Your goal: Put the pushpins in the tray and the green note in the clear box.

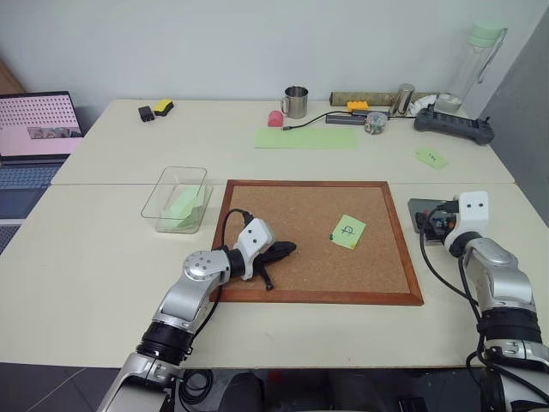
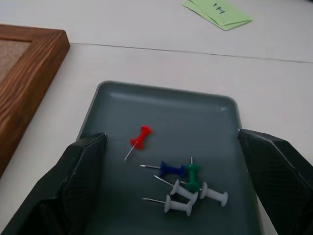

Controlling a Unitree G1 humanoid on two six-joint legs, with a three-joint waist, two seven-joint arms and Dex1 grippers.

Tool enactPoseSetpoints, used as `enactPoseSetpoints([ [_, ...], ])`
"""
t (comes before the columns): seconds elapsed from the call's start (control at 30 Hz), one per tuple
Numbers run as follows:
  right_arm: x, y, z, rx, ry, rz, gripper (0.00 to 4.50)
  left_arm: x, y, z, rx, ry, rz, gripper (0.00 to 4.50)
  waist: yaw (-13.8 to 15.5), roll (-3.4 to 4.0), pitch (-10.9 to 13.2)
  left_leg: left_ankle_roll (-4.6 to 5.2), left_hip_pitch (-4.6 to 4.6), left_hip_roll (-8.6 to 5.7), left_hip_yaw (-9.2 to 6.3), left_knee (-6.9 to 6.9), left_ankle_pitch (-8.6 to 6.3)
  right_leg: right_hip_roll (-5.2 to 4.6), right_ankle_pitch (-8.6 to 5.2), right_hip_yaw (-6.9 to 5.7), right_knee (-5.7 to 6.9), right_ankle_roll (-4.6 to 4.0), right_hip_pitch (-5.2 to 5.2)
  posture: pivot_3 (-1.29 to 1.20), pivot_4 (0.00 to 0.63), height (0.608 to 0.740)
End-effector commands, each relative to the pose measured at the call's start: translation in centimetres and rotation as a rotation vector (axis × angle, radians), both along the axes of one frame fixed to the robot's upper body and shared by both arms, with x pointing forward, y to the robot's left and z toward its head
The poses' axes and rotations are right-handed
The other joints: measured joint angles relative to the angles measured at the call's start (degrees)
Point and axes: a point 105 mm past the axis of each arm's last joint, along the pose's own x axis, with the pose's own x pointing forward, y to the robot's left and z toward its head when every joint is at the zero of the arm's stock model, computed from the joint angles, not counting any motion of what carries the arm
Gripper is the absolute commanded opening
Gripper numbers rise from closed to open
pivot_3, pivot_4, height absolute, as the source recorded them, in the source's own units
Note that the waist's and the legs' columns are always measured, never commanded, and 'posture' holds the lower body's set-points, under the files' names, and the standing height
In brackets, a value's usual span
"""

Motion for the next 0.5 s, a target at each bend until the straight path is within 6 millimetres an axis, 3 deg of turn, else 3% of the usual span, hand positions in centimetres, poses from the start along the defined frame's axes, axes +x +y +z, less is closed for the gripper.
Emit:
enactPoseSetpoints([
  [0.03,0.3,-0.5,2.1,-0.024,-0.071,-0.005,4.45,-0.7,0.9,-2.7,0.067,0.089,0.02,0.0,0.0,0.0,0.0,0.0,0.0,0.0,0.01,0.0,0.0,0.0,0.0,0.01,0.0,0.0,0.0,0.0,0.15,0.74],
  [0.23,0.5,-0.6,3.8,-0.009,-0.151,-0.009,4.45,-0.7,0.7,-2.7,0.063,0.091,0.019,0.0,0.0,0.0,0.0,0.0,0.0,0.0,0.0,0.0,0.0,0.0,0.0,0.0,-0.01,0.0,0.0,0.0,0.15,0.74],
  [0.33,0.4,0.3,5.3,0.008,-0.216,0.039,4.45,-0.6,0.7,-2.7,0.064,0.091,0.019,0.0,-0.01,0.0,0.0,0.0,0.0,0.0,0.0,0.0,0.0,0.0,0.0,0.0,-0.01,0.0,0.0,0.0,0.15,0.74],
  [0.5,-1.1,5.2,6.1,0.118,-0.213,0.332,4.45,-0.6,0.8,-2.7,0.067,0.091,0.017,0.0,0.02,0.03,0.01,0.0,-0.01,0.0,-0.02,-0.01,0.0,0.0,0.0,-0.01,0.0,0.0,0.0,0.0,0.15,0.74],
])
